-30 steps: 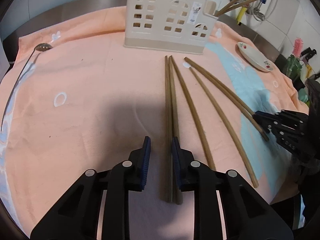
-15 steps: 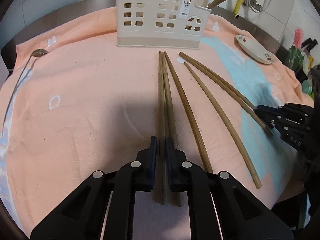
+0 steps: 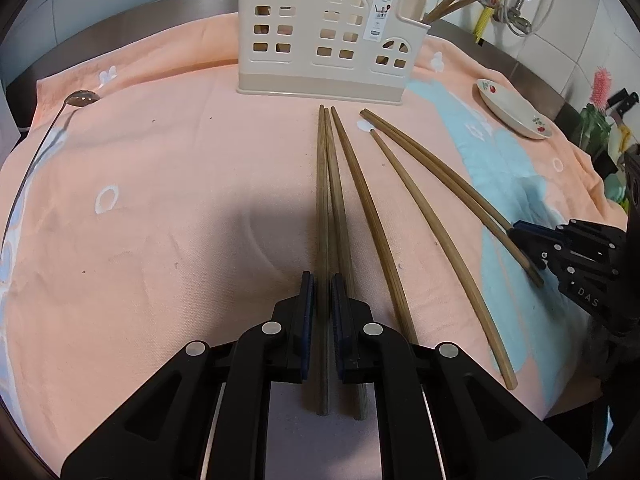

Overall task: Organize utensils
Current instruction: 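Close the left tool on a wooden chopstick while the right tool grasps another chopstick, then lift the chopstick with the left tool while the right tool carries its chopstick to the holder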

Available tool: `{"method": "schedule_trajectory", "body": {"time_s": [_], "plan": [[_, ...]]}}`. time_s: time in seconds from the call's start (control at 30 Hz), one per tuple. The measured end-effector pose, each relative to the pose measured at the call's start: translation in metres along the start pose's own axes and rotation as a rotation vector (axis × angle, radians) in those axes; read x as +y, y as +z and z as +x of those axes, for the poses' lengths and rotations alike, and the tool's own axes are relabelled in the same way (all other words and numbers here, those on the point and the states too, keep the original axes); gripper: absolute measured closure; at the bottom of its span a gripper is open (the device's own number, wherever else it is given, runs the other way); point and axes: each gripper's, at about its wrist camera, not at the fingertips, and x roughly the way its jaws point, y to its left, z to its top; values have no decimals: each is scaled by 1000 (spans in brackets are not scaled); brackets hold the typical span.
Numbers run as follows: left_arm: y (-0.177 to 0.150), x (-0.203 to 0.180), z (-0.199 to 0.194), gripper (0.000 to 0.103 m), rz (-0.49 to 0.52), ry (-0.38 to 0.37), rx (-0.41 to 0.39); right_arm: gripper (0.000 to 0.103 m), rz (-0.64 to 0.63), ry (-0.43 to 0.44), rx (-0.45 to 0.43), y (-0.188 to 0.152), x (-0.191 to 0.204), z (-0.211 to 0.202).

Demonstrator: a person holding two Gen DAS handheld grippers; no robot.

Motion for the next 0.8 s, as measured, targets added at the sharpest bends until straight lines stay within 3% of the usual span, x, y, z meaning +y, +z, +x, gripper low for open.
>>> {"method": "schedule_trajectory", "body": {"time_s": [0.37, 0.8], "plan": [[0, 2, -11, 97, 8, -9, -5, 96, -7, -25, -23, 4, 4, -13], [21, 3, -74, 97, 25, -46, -160, 96, -23, -38, -175, 38, 12, -75]]}}
